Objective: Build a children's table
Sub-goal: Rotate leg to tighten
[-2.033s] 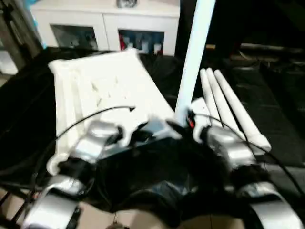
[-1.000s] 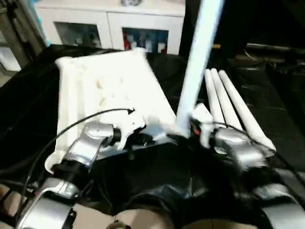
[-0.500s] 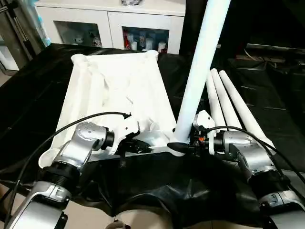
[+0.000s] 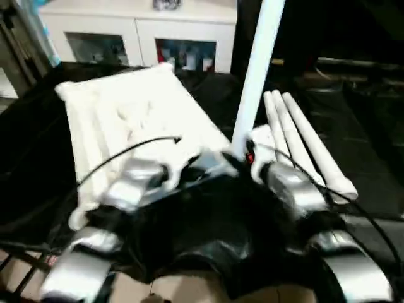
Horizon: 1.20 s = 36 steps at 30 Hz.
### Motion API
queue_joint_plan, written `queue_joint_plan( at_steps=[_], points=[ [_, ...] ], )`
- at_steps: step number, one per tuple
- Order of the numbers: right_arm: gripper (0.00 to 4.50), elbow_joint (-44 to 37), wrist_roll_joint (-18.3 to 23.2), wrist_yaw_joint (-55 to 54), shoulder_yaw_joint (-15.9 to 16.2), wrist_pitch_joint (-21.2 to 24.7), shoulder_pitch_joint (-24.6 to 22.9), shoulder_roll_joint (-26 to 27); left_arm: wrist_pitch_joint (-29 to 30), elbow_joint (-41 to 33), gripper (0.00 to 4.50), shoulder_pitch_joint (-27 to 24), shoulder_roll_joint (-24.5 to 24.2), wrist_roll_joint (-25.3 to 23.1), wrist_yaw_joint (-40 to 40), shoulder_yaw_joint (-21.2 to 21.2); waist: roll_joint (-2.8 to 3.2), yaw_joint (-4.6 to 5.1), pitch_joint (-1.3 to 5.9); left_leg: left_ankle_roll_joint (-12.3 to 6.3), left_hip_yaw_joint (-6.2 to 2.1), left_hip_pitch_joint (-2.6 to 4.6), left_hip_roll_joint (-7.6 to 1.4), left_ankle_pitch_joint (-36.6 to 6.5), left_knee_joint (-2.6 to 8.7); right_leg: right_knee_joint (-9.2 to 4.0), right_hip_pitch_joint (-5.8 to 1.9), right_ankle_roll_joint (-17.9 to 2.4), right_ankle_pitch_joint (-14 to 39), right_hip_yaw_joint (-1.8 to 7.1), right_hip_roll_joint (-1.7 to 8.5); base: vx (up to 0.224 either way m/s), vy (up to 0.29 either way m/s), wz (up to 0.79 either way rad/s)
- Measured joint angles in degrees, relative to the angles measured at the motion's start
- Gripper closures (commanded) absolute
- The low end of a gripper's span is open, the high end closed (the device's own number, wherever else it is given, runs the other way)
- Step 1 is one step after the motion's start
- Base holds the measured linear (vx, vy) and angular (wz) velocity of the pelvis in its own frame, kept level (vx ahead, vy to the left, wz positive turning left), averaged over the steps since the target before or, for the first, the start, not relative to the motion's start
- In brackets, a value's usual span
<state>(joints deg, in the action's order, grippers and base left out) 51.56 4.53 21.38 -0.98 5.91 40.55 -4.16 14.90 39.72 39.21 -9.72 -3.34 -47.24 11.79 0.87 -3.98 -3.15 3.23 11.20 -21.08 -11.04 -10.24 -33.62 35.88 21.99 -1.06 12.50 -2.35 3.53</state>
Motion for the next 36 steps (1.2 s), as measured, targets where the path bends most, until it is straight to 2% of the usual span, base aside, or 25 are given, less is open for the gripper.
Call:
queue_joint_plan(
  at_steps=[4,5,6,9,11,13,15,23,25,27,30,35,36],
  points=[
    [1.8,3.1,-0.4,-4.7,-0.9,-2.4,1.7,1.1,0.9,0.2,4.5,0.7,1.6,-0.6,2.4,-0.3,0.05,-0.2,0.03,-0.03,0.02,-0.1,0.01,0.0,0.03,-0.24,0.0,0.1,0.0,-0.02,0.01,0.0,0.0,0.0],
    [1.24,3.6,-0.4,-4.7,-0.9,-3.2,1.7,1.1,0.8,0.2,4.5,0.7,1.6,-0.7,2.4,-0.3,0.06,-0.28,0.03,-0.05,0.02,-0.11,0.01,0.0,0.05,-0.29,0.0,0.1,0.0,-0.03,0.01,0.0,0.0,0.0],
    [1.1,3.9,-0.4,-4.6,-1.1,-3.7,1.7,1.2,0.6,0.2,4.5,0.7,1.6,-0.8,2.3,-0.2,0.06,-0.32,0.03,-0.05,0.02,-0.11,0.01,0.0,0.06,-0.3,0.0,0.1,0.0,-0.04,0.01,0.0,0.0,0.0],
    [1.04,4.5,-0.6,-2.3,-1.3,-4.7,1.8,1.5,-0.4,-0.5,4.5,0.0,0.7,-0.9,1.0,0.0,0.06,-0.24,0.03,-0.05,0.02,-0.09,-0.02,0.0,0.06,-0.26,0.01,0.1,0.0,-0.05,-0.01,0.0,0.0,0.0],
    [0.74,4.7,-0.9,-0.5,-0.8,-5.4,1.8,1.4,-0.5,-1.3,4.5,-0.7,-0.2,-0.9,-0.2,0.1,0.06,0.29,0.03,-0.04,0.02,-0.08,-0.03,0.0,0.06,-0.25,0.01,0.1,0.0,-0.05,-0.02,0.0,0.0,0.0],
    [0.64,4.7,-1.5,1.2,-0.3,-5.9,1.7,1.1,-0.5,-2.0,4.5,-1.2,-0.7,-0.9,-0.9,-0.1,0.06,0.6,0.03,-0.04,0.02,-0.08,-0.04,0.0,0.07,-0.25,0.02,0.1,0.0,-0.05,-0.03,0.0,0.0,0.0],
    [0.64,3.4,-1.9,5.6,1.4,-6.8,0.5,-0.4,-0.8,-3.0,4.5,-1.9,-1.5,-0.8,-2.4,0.0,0.05,0.69,0.03,-0.04,0.02,-0.11,-0.04,0.0,0.11,-0.3,0.04,0.1,0.1,-0.06,-0.03,0.0,0.0,0.0],
    [0.64,1.6,-1.8,10.2,2.2,-7.3,-0.9,-1.9,-1.3,-4.2,4.5,-2.7,-2.5,-0.8,-4.6,0.1,0.03,0.63,0.02,-0.05,0.03,-0.11,-0.05,0.0,0.12,-0.31,0.04,0.1,0.1,-0.06,-0.04,0.0,0.0,0.0],
    [0.64,-5.2,-0.3,22.9,5.8,-7.1,-5.6,-7.9,-2.9,-6.5,4.5,-4.4,-5.6,1.0,-10.3,1.1,-0.05,0.06,-0.03,-0.13,0.03,-0.19,-0.07,-0.1,0.2,-0.52,0.02,0.1,0.1,-0.15,-0.05,0.0,0.0,0.0],
    [0.64,-8.7,0.7,31.4,7.0,-6.2,-7.4,-10.5,-4.4,-7.3,4.5,-5.3,-8.0,1.9,-14.9,1.4,-0.02,-0.42,-0.02,-0.47,0.05,-0.23,-0.09,0.0,0.17,-0.5,0.06,0.2,0.1,-0.15,-0.06,0.0,0.0,0.0],
    [0.64,-10.2,1.0,35.8,7.9,-5.5,-7.6,-11.2,-5.6,-7.7,4.5,-5.6,-8.5,2.1,-18.2,2.2,-0.04,-1.01,-0.02,-0.46,0.09,-0.28,-0.13,0.0,0.09,-0.49,0.08,0.2,0.1,-0.15,-0.05,0.0,0.0,0.0],
    [0.64,-12.3,1.7,39.6,8.6,-5.0,-9.0,-12.4,-6.4,-9.4,4.5,-6.9,-10.2,2.6,-20.6,2.6,-0.08,-1.15,-0.04,-0.32,0.09,-0.29,-0.13,-0.1,0.05,-0.46,0.08,0.2,0.1,-0.15,-0.04,0.0,0.0,0.0],
    [0.8,-13.2,1.9,40.2,9.0,-4.5,-9.3,-12.7,-6.5,-9.8,4.5,-7.2,-10.6,2.7,-21.2,2.6,-0.07,-1.16,-0.04,-0.33,0.09,-0.3,-0.13,0.0,0.06,-0.47,0.08,0.2,0.1,-0.15,-0.04,0.0,0.0,0.0]
  ],
)
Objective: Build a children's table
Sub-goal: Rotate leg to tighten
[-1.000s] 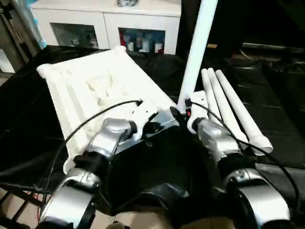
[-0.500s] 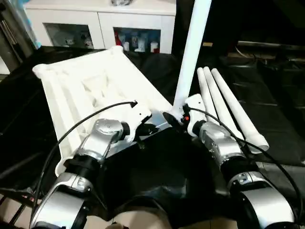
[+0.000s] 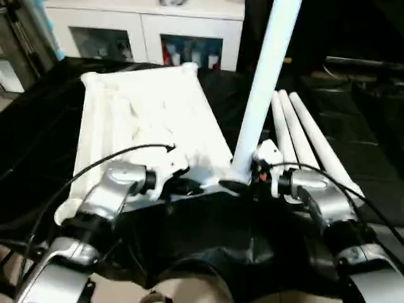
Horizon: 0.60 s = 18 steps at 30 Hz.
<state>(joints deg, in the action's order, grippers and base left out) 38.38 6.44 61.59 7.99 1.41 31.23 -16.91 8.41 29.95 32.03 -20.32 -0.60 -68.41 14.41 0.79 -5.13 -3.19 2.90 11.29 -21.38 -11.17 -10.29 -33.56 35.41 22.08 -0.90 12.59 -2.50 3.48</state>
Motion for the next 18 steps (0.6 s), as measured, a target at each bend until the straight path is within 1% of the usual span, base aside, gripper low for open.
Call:
queue_joint_plan(
  at_steps=[1,2,4,5,6,11,14,16,18],
  points=[
    [0.8,-0.7,0.2,0.6,0.4,0.5,-0.2,-0.4,-0.1,-0.1,4.5,-0.2,-0.4,0.3,-0.5,0.1,0.0,0.0,0.0,0.0,0.0,0.0,0.0,0.0,0.01,-0.01,0.0,0.0,0.0,-0.01,0.0,0.0,0.0,0.0],
    [0.96,-1.7,0.2,1.1,0.5,1.0,-0.5,-0.7,-0.3,-0.2,4.5,-0.2,-0.7,0.5,-1.1,0.1,-0.01,-0.03,0.0,-0.01,0.0,-0.01,0.0,0.0,0.01,-0.01,0.0,0.0,0.0,-0.02,0.0,0.0,0.0,0.0],
    [0.99,-2.3,0.2,1.3,0.6,1.7,-0.7,-0.9,-0.5,-0.2,4.5,-0.3,-0.9,0.6,-1.7,0.2,-0.01,-0.11,0.0,-0.01,0.0,-0.01,0.0,0.0,0.0,-0.01,0.01,0.0,0.0,-0.02,0.0,0.0,0.0,0.0],
    [1.22,-2.4,0.2,1.4,0.6,2.0,-0.8,-0.9,-0.6,-0.1,4.5,-0.3,-0.9,0.6,-1.8,0.2,-0.01,-0.13,0.0,-0.01,0.0,-0.02,0.0,0.0,0.0,-0.01,0.01,0.0,0.0,-0.01,0.0,0.0,0.0,0.0],
    [1.22,-2.6,0.2,1.4,0.7,2.1,-1.0,-0.8,-0.7,-0.1,4.5,-0.3,-0.9,0.6,-1.8,0.3,-0.01,-0.13,0.0,-0.01,0.0,-0.02,0.0,0.0,-0.02,-0.01,0.01,0.0,0.0,-0.01,0.0,0.0,0.0,0.0],
    [1.64,-3.4,0.2,0.9,0.5,2.5,-1.5,-0.4,-0.8,0.0,4.5,-0.3,-0.8,0.6,-1.5,0.4,-0.02,-0.25,0.0,-0.01,0.0,-0.02,0.0,0.0,-0.02,0.0,0.0,0.0,0.0,-0.01,0.01,0.0,0.0,0.0],
    [1.73,-3.0,-0.1,-4.2,-0.8,3.0,-1.7,1.1,-0.6,0.5,4.5,0.0,0.4,-0.1,1.4,0.0,-0.02,-0.01,0.01,0.04,0.0,0.03,0.01,0.0,-0.11,0.16,0.0,0.0,0.0,0.03,0.02,0.0,0.0,0.0],
    [1.74,-2.3,-0.3,-6.5,-1.1,2.9,-1.5,1.8,-0.3,0.7,4.5,0.1,0.9,-0.4,2.8,0.0,-0.04,0.07,0.02,0.15,0.0,0.13,0.02,-0.1,-0.13,0.22,-0.05,0.0,0.0,0.05,0.03,0.0,0.0,0.0],
    [1.74,0.8,-1.2,-13.3,-2.7,2.2,0.0,4.6,0.5,2.5,4.5,1.1,2.4,-1.1,6.2,-0.7,-0.05,0.33,0.03,0.21,0.01,0.3,0.05,0.0,-0.16,0.4,-0.1,0.0,0.0,0.16,0.03,0.0,0.0,0.0]
  ],
)
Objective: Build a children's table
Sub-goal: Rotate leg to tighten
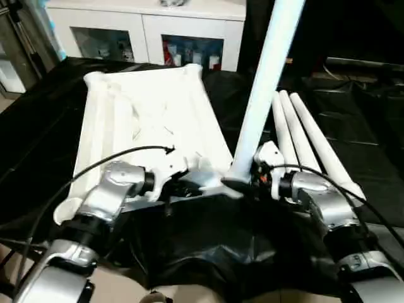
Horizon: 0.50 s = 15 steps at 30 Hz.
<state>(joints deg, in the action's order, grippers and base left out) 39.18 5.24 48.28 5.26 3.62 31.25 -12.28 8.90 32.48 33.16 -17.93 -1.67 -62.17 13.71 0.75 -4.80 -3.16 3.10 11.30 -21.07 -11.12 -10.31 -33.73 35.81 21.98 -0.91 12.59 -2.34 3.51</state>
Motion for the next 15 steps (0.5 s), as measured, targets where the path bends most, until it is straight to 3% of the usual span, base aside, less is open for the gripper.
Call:
queue_joint_plan(
  at_steps=[5,7,12,13,15],
  points=[
    [1.75,8.6,-1.4,-19.9,-4.1,-0.5,5.4,6.5,3.1,4.7,4.5,3.6,5.4,-1.7,11.1,-1.0,0.01,0.34,0.02,0.09,0.0,0.11,0.03,0.0,0.04,0.17,0.0,0.0,-0.1,0.05,0.02,0.0,0.0,0.0],
    [1.75,10.9,-1.8,-26.8,-5.0,0.0,7.5,7.9,4.2,5.9,4.5,4.6,7.7,-2.1,15.3,-1.7,0.01,0.02,0.01,0.1,-0.01,0.05,0.03,0.1,0.07,0.16,0.0,0.0,-0.1,0.0,0.03,0.0,0.0,0.0],
    [1.75,13.3,-2.6,-31.5,-5.6,-1.4,9.1,9.4,4.8,6.1,4.5,5.0,8.7,-2.3,17.4,-1.8,0.04,-0.22,0.03,0.09,0.0,-0.01,0.04,0.1,0.06,0.06,0.01,0.1,0.0,0.01,0.03,0.0,0.0,0.0],
    [1.4,13.8,-2.7,-31.6,-5.6,-1.9,9.3,9.4,4.8,6.1,4.5,5.1,8.8,-2.4,17.4,-1.9,0.04,-0.24,0.03,0.09,0.0,-0.02,0.04,0.1,0.06,0.04,0.01,0.1,0.0,0.01,0.03,0.0,0.0,0.0],
    [1.19,14.5,-2.7,-31.5,-5.6,-2.8,9.4,9.5,4.8,6.0,4.5,5.0,8.7,-2.4,17.4,-1.9,0.03,-0.24,0.02,0.09,0.0,-0.02,0.04,0.1,0.06,0.03,0.01,0.1,0.0,0.01,0.03,0.0,0.0,0.0]
  ],
)
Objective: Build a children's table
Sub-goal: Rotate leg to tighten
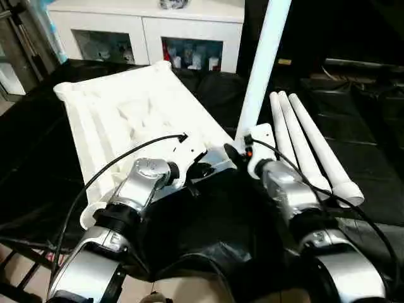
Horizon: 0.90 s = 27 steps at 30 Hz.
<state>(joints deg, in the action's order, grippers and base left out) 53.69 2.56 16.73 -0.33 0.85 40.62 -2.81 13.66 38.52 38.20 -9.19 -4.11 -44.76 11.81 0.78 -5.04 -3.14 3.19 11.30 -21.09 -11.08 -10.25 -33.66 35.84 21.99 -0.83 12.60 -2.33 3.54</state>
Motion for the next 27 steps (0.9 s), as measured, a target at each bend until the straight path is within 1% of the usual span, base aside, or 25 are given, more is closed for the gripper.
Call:
queue_joint_plan(
  at_steps=[1,2,3,4,5,6,7,9,11,13,16,17,20,24,27],
  points=[
    [1.05,0.6,-0.2,0.1,0.0,-0.4,0.1,0.1,0.0,0.0,4.5,0.0,0.0,-0.1,0.0,0.0,-0.01,0.04,0.0,0.0,0.0,0.01,0.0,0.0,0.0,0.0,0.0,0.0,0.0,0.0,0.0,0.0,0.0,0.0],
    [1.03,1.0,-0.4,0.4,0.0,-1.0,0.2,0.3,-0.1,0.0,4.5,-0.1,-0.2,-0.1,0.0,0.0,-0.02,0.11,0.0,0.0,0.0,0.01,-0.01,0.0,0.0,0.0,0.0,0.0,0.0,0.0,0.0,0.0,0.0,0.0],
    [0.84,1.1,-0.5,0.6,0.0,-1.3,0.2,0.4,-0.3,0.0,4.5,-0.1,-0.3,-0.1,-0.1,0.0,-0.02,0.14,0.0,0.0,0.0,0.01,-0.01,0.0,0.0,0.01,0.0,0.0,0.0,0.01,0.0,0.0,0.0,0.0],
    [0.84,1.2,-0.5,1.0,0.0,-1.4,0.2,0.4,-0.5,-0.1,4.5,-0.2,-0.5,-0.1,-0.2,0.1,-0.03,0.14,-0.01,0.0,0.0,0.01,-0.01,0.0,0.0,0.01,0.0,0.0,0.0,0.0,0.0,0.0,0.0,0.0],
    [0.71,1.1,-0.5,2.3,0.0,-1.5,0.2,0.4,-1.2,-0.4,4.5,-0.6,-1.2,-0.1,-0.8,0.2,-0.03,0.32,-0.01,0.0,0.0,0.02,-0.01,0.0,0.0,0.01,0.0,0.0,0.0,0.01,-0.01,0.0,0.0,0.0],
    [0.71,1.1,-0.5,3.0,0.1,-1.5,0.1,0.4,-1.5,-0.8,4.5,-0.9,-1.5,-0.1,-1.1,0.2,-0.04,0.51,-0.01,0.0,0.0,0.02,-0.01,0.0,0.01,0.01,0.01,0.0,0.0,0.01,-0.02,0.0,0.0,0.0],
    [0.52,1.0,-0.5,3.8,0.2,-1.5,0.1,0.4,-1.6,-1.2,4.5,-1.2,-1.8,-0.1,-1.5,0.2,-0.04,0.64,-0.01,0.0,0.0,0.02,-0.02,0.0,0.03,0.01,0.02,0.0,0.0,0.0,-0.02,0.0,0.0,0.0],
    [0.52,-0.6,-0.4,8.3,1.0,-1.5,-0.9,-0.6,-2.3,-2.6,4.5,-2.3,-3.0,0.0,-3.2,0.3,-0.06,1.02,-0.02,0.0,-0.01,0.01,-0.03,0.0,0.07,0.0,0.04,0.0,0.0,0.0,-0.04,0.0,0.0,0.0],
    [0.52,-3.5,0.2,14.0,2.1,-1.3,-2.9,-2.1,-3.1,-4.3,4.5,-3.7,-4.6,0.1,-5.6,0.3,-0.06,1.32,-0.02,0.0,-0.01,-0.01,-0.03,0.0,0.13,-0.03,0.05,0.1,0.1,-0.03,-0.04,0.0,0.0,0.0],
    [0.52,-4.7,0.3,17.0,2.7,-0.9,-3.6,-3.0,-3.6,-4.8,4.5,-4.2,-5.6,0.3,-7.2,0.2,-0.06,1.53,-0.02,0.0,-0.01,-0.04,-0.04,0.0,0.14,-0.02,0.07,0.1,0.1,-0.04,-0.05,0.0,0.0,0.0],
    [0.52,-8.2,1.5,23.6,4.1,-0.2,-5.8,-5.5,-4.0,-6.9,4.5,-5.7,-7.2,1.0,-10.4,0.4,-0.07,1.49,-0.02,-0.02,0.0,-0.09,-0.04,0.0,0.12,-0.09,0.08,0.1,0.1,-0.04,-0.04,0.0,0.0,0.0],
    [0.52,-10.1,2.0,27.2,5.2,0.1,-7.0,-7.1,-4.3,-8.0,4.5,-6.5,-8.2,1.6,-12.4,0.8,-0.08,1.44,-0.02,-0.05,0.0,-0.1,-0.04,-0.1,0.11,-0.11,0.07,0.1,0.1,-0.05,-0.04,0.0,0.0,0.0],
    [0.52,-13.8,2.7,34.7,6.7,1.5,-8.8,-9.5,-5.2,-9.8,4.5,-7.9,-10.3,3.0,-17.0,1.6,-0.09,1.3,-0.02,-0.06,0.0,-0.11,-0.05,-0.1,0.11,-0.13,0.07,0.1,0.1,-0.07,-0.04,0.0,0.0,0.0],
    [0.52,-16.9,3.8,40.2,7.8,2.9,-10.4,-11.7,-5.4,-10.9,4.5,-8.7,-11.7,4.0,-21.0,1.9,-0.1,0.99,-0.03,-0.06,0.0,-0.11,-0.04,-0.1,0.07,-0.11,0.07,0.1,0.1,-0.06,-0.04,0.0,0.0,0.0],
    [0.52,-18.3,4.0,42.8,8.6,3.7,-10.8,-12.9,-5.4,-11.2,4.5,-8.8,-12.7,4.4,-22.9,2.1,-0.12,0.77,-0.04,-0.06,0.0,-0.1,-0.05,0.0,0.07,-0.1,0.07,0.1,0.1,-0.06,-0.04,0.0,0.0,0.0]
  ],
)
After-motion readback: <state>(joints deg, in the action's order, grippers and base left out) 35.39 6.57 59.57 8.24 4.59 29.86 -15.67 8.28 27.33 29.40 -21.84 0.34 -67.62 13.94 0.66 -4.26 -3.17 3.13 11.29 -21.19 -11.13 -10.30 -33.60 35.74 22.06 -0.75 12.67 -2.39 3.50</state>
